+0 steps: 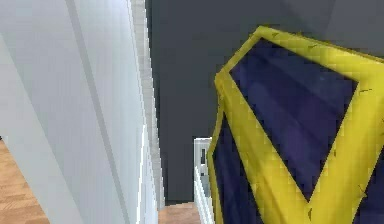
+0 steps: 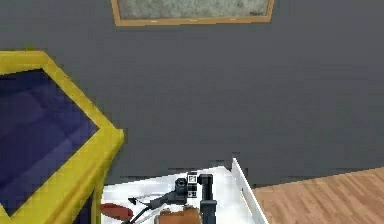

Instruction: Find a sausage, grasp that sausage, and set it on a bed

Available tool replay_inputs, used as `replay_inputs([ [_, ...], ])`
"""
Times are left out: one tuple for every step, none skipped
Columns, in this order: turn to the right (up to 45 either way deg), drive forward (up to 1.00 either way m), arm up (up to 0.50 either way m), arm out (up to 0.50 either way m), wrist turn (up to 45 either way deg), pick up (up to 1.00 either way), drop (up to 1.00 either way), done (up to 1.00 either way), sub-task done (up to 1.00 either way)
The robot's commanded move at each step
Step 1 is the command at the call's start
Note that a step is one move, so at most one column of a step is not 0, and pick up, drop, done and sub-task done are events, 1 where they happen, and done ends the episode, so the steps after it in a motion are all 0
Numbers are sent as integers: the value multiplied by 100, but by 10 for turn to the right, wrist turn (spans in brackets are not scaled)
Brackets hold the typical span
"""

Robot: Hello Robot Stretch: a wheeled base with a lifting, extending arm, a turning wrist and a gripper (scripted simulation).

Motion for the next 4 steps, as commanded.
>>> replay_inputs([
  [0,0,-32,0,0,0,0,0,0],
  [0,0,0,0,0,0,100,0,0],
  [0,0,10,0,0,0,0,0,0],
  [0,0,0,-8,0,0,0,0,0],
])
